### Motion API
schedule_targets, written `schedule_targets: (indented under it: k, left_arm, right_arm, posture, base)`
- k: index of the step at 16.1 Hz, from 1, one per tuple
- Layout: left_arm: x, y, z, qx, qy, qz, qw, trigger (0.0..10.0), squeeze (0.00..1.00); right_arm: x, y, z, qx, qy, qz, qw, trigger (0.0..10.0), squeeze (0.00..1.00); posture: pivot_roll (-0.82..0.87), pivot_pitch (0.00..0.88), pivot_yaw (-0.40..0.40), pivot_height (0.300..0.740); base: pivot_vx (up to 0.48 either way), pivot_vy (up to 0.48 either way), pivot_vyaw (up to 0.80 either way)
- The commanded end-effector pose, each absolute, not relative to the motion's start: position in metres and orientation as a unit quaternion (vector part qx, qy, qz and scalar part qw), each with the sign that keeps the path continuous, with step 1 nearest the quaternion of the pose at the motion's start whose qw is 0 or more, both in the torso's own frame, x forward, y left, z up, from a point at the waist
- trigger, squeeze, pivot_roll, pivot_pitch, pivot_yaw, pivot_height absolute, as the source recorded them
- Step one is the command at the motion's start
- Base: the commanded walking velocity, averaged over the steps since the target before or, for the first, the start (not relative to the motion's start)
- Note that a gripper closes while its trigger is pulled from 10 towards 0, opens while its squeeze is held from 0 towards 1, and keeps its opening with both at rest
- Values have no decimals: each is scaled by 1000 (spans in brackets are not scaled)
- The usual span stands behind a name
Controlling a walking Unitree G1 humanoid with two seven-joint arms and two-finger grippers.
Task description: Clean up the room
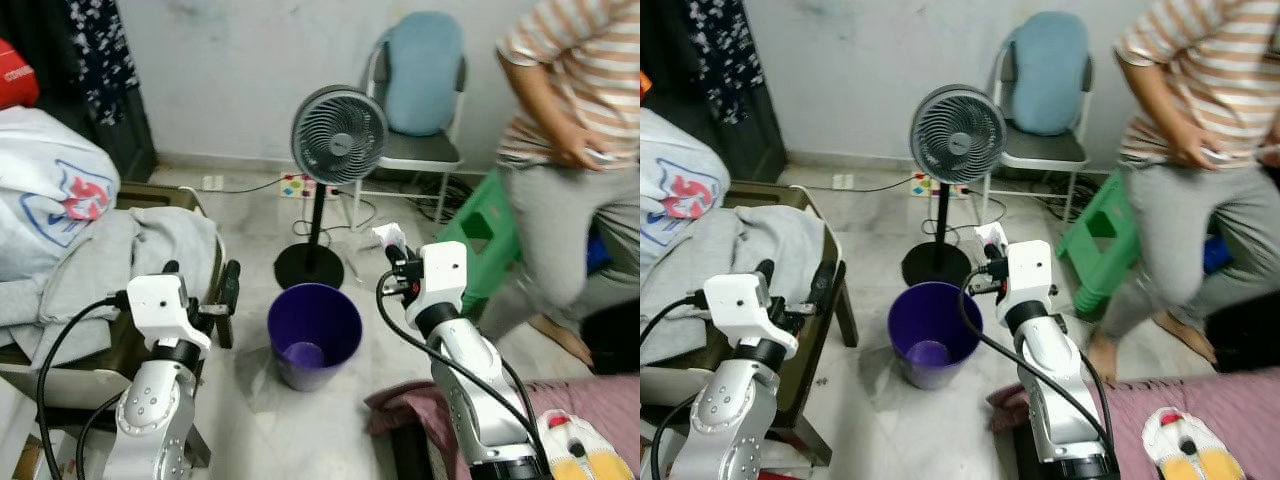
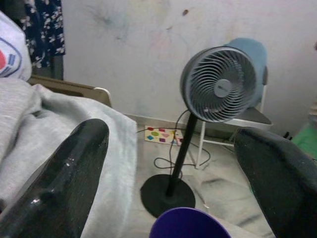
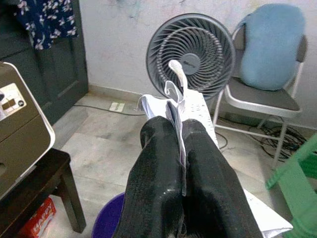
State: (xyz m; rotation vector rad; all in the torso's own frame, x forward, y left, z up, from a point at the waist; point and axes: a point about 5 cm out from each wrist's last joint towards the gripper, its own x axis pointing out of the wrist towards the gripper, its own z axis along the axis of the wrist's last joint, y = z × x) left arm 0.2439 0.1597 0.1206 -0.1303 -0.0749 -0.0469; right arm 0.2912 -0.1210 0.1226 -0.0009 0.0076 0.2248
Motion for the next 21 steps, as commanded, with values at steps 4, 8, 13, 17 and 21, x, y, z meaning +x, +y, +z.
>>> schedule_targets:
  k: [4, 8, 13, 17, 21]
  left_arm:
    - [245, 158, 123, -67, -44, -30, 996, 10000, 0]
    - [245, 157, 123, -67, -44, -30, 996, 10000, 0]
    - [247, 158, 122, -64, -39, -14, 997, 10000, 0]
    - [248, 159, 121, -59, -37, -8, 998, 10000, 0]
    - [248, 160, 121, -56, -35, -7, 998, 10000, 0]
  right_arm:
    - [292, -122, 121, -5, 5, 108, 994, 10000, 0]
    - [293, -122, 121, -8, 5, 109, 994, 10000, 0]
    - [294, -122, 121, -11, 4, 111, 994, 10000, 0]
    - [296, -120, 121, -16, 2, 115, 993, 10000, 0]
    - [298, -117, 122, -25, -2, 122, 992, 10000, 0]
  posture:
    - [-13, 46, -103, 740]
    - [-12, 46, -103, 740]
    - [-12, 42, -105, 740]
    - [-10, 37, -104, 740]
    - [-7, 35, -101, 740]
  base:
    - [411, 0, 0]
    - [418, 0, 0]
    - [135, 0, 0]
    - [0, 0, 0]
    - [0, 0, 558]
